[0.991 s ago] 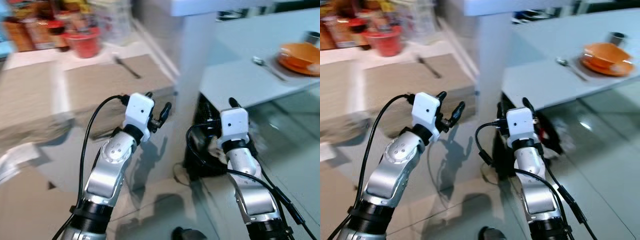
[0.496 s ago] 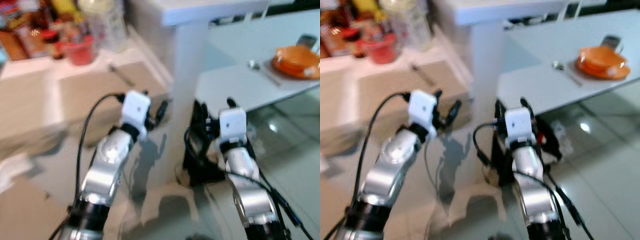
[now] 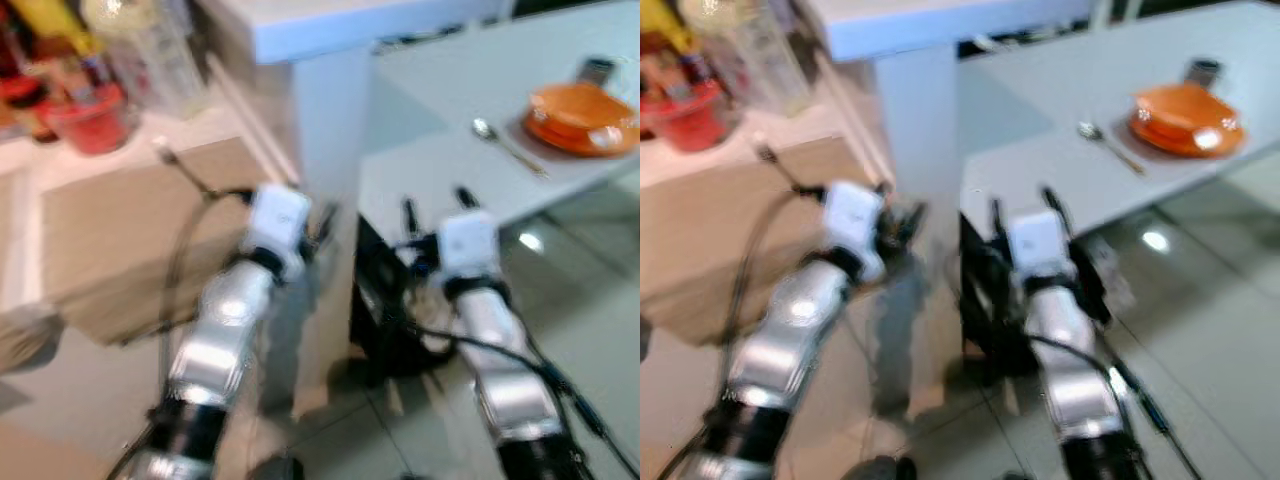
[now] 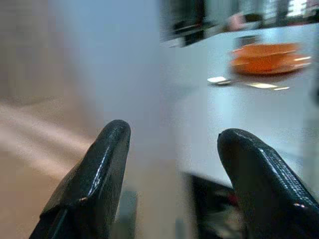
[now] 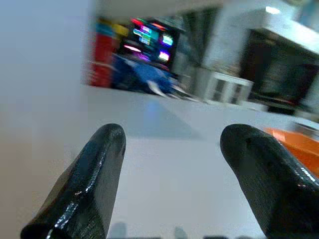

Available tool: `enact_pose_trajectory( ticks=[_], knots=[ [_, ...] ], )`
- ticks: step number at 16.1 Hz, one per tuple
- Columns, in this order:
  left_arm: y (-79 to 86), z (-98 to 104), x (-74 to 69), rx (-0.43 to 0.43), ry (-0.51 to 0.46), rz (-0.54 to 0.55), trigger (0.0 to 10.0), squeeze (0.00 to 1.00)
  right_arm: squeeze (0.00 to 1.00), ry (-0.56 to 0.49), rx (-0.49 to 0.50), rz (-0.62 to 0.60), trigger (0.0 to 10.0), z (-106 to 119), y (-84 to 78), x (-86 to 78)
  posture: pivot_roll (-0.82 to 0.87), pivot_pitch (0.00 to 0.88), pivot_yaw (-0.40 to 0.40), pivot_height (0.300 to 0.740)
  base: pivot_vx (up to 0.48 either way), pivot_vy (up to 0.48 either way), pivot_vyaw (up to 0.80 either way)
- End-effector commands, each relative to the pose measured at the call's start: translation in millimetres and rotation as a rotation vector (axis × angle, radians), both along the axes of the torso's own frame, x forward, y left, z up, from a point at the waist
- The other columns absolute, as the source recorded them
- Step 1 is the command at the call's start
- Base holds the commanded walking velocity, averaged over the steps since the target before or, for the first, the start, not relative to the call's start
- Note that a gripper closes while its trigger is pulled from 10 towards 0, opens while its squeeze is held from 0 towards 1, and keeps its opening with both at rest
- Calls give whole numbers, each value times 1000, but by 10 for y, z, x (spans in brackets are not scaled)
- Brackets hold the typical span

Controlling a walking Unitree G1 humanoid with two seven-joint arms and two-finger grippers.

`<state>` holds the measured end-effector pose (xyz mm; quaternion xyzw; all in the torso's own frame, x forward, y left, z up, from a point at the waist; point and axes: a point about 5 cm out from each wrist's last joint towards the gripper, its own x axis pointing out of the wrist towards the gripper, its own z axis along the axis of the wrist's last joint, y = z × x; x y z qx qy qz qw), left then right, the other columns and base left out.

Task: Setting the table

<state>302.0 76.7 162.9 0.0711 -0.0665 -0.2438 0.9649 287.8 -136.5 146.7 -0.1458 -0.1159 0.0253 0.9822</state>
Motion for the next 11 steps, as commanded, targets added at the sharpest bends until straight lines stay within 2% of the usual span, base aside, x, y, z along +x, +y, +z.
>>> enact_pose_trajectory(
  ticks=[1, 11],
  knots=[
    [110, 36, 14, 13, -18, 35, 10000, 0, 0, -13, 10, 41, 10000, 45, 121, 4, -6, 15, 32, 740, 0, 0, 706],
    [105, 49, -7, 31, -31, 58, 10000, 0, 0, 22, 36, 74, 10000, -1, 134, 20, -1, 30, 36, 740, 0, 0, 585]
  ],
)
